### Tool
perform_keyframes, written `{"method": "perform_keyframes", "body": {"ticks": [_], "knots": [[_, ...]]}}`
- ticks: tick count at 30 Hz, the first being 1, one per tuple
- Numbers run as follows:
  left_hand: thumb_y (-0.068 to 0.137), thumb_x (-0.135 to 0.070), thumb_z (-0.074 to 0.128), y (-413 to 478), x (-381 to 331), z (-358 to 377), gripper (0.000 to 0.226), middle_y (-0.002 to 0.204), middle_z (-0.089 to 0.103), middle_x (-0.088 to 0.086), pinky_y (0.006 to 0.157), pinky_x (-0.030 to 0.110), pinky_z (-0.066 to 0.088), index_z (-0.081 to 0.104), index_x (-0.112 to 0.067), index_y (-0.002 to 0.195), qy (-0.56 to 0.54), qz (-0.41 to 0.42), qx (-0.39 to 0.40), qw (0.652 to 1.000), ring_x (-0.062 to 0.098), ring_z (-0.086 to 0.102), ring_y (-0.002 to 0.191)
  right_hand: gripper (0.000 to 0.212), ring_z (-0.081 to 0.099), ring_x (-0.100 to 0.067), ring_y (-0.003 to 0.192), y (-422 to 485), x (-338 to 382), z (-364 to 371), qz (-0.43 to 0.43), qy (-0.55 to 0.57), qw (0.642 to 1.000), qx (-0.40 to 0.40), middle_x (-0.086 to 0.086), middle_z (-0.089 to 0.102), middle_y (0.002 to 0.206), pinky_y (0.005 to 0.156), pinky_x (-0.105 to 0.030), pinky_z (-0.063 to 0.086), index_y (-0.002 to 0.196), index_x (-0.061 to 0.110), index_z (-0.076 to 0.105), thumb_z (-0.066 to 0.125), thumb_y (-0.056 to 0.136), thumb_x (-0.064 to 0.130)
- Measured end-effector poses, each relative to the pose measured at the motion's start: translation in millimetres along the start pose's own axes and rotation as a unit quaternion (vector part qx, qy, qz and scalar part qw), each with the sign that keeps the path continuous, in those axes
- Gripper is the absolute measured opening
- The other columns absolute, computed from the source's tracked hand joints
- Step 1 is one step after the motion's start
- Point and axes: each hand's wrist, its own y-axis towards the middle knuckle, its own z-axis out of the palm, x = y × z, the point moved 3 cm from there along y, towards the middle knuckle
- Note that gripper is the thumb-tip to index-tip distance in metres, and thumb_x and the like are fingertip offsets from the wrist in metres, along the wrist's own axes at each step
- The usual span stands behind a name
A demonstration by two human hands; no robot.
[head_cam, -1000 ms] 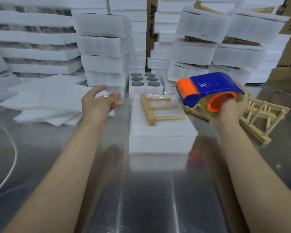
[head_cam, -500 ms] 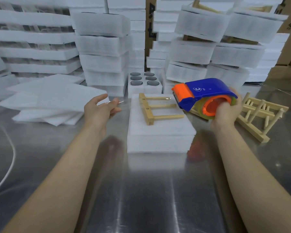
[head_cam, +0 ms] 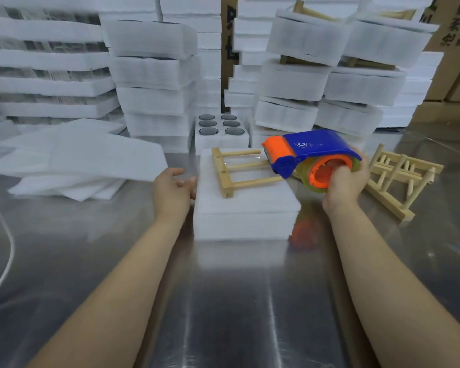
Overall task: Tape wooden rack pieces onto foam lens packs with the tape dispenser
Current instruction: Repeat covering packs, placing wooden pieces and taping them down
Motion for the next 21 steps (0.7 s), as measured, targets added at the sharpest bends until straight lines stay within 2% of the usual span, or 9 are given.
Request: {"method": "perform_keyframes", "body": {"ticks": [2,5,7,10,12,14,16,18,21], "knots": [[0.092,-0.01,0.062,-1.8,-1.1,5.1,0.026,0.073,0.051,-0.002,0.057,0.012,0.039,0.057,-0.001,0.116,0.042,0.046,0.002,0.998,0.001,0.053,0.058,0.033,0.064,-0.008,0.095,-0.8,-0.3,0.4,0.001,0.004,1.0,-0.004,0.003,0.065,0.111,0.062,-0.015,0.05,0.102,0.036,0.058,0.057,0.085,0.008],[0.095,-0.01,0.054,-0.8,2.4,8.9,0.029,0.082,0.06,0.009,0.079,0.03,0.044,0.055,-0.002,0.123,0.092,0.072,0.035,0.993,0.025,0.058,0.083,0.034,0.063,-0.007,0.092,-1.7,-1.1,1.1,0.006,0.006,1.0,-0.007,0.005,0.065,0.107,0.058,-0.012,0.049,0.1,0.037,0.057,0.056,0.086,0.006],[0.096,-0.012,0.049,0.5,6.9,9.7,0.032,0.102,0.061,0.02,0.094,0.042,0.046,0.053,-0.005,0.127,0.123,0.054,0.077,0.988,0.036,0.057,0.104,0.034,0.063,-0.007,0.092,-1.5,-1.2,1.0,0.006,0.001,1.0,-0.01,0.006,0.064,0.106,0.059,-0.012,0.048,0.1,0.037,0.057,0.056,0.087,0.006],[0.092,-0.017,0.05,-3.0,12.5,8.4,0.043,0.127,0.053,0.011,0.097,0.043,0.042,0.05,-0.019,0.135,0.323,0.104,0.11,0.934,0.033,0.048,0.12,0.033,0.063,-0.008,0.096,1.2,-2.4,0.1,0.007,-0.004,1.0,-0.016,0.005,0.064,0.108,0.065,-0.015,0.047,0.099,0.037,0.056,0.056,0.087,0.006],[0.092,-0.023,0.054,-3.8,10.0,7.3,0.052,0.134,0.049,0.007,0.102,0.041,0.037,0.043,-0.023,0.142,0.374,0.144,0.126,0.907,0.03,0.043,0.126,0.033,0.062,-0.008,0.096,3.4,-2.6,-1.5,0.009,-0.006,1.0,-0.023,0.005,0.064,0.109,0.066,-0.015,0.047,0.1,0.037,0.056,0.056,0.088,0.007],[0.088,-0.02,0.06,1.5,3.4,4.1,0.053,0.134,0.051,0.011,0.102,0.042,0.039,0.048,-0.015,0.139,0.33,0.13,0.145,0.924,0.032,0.045,0.127,0.033,0.062,-0.007,0.095,4.5,-2.6,-2.0,0.009,-0.005,1.0,-0.023,0.005,0.064,0.109,0.063,-0.013,0.047,0.099,0.038,0.055,0.055,0.088,0.006],[0.086,-0.008,0.061,10.0,-12.1,-3.7,0.042,0.13,0.058,0.014,0.103,0.038,0.041,0.059,-0.006,0.129,0.232,0.092,0.097,0.963,0.03,0.052,0.122,0.034,0.062,-0.006,0.092,4.8,-2.4,-1.6,0.006,-0.01,1.0,-0.021,0.006,0.064,0.105,0.06,-0.011,0.047,0.097,0.037,0.056,0.054,0.087,0.004],[0.089,-0.002,0.053,11.7,-38.8,-3.8,0.036,0.127,0.063,0.009,0.1,0.025,0.041,0.064,-0.008,0.123,0.153,0.074,0.041,0.985,0.022,0.057,0.117,0.035,0.063,-0.007,0.091,5.5,-3.2,-2.2,0.002,-0.012,1.0,-0.017,0.004,0.065,0.104,0.059,-0.011,0.047,0.099,0.035,0.058,0.053,0.086,0.003],[0.087,-0.001,0.045,6.0,-82.4,35.2,0.037,0.125,0.062,0.008,0.086,0.023,0.045,0.065,-0.008,0.117,0.174,0.083,0.113,0.975,0.024,0.056,0.116,0.034,0.063,-0.007,0.087,8.0,-2.0,-2.7,-0.004,-0.008,1.0,-0.015,0.002,0.066,0.103,0.055,-0.009,0.047,0.109,0.025,0.06,0.053,0.086,0.001]]}}
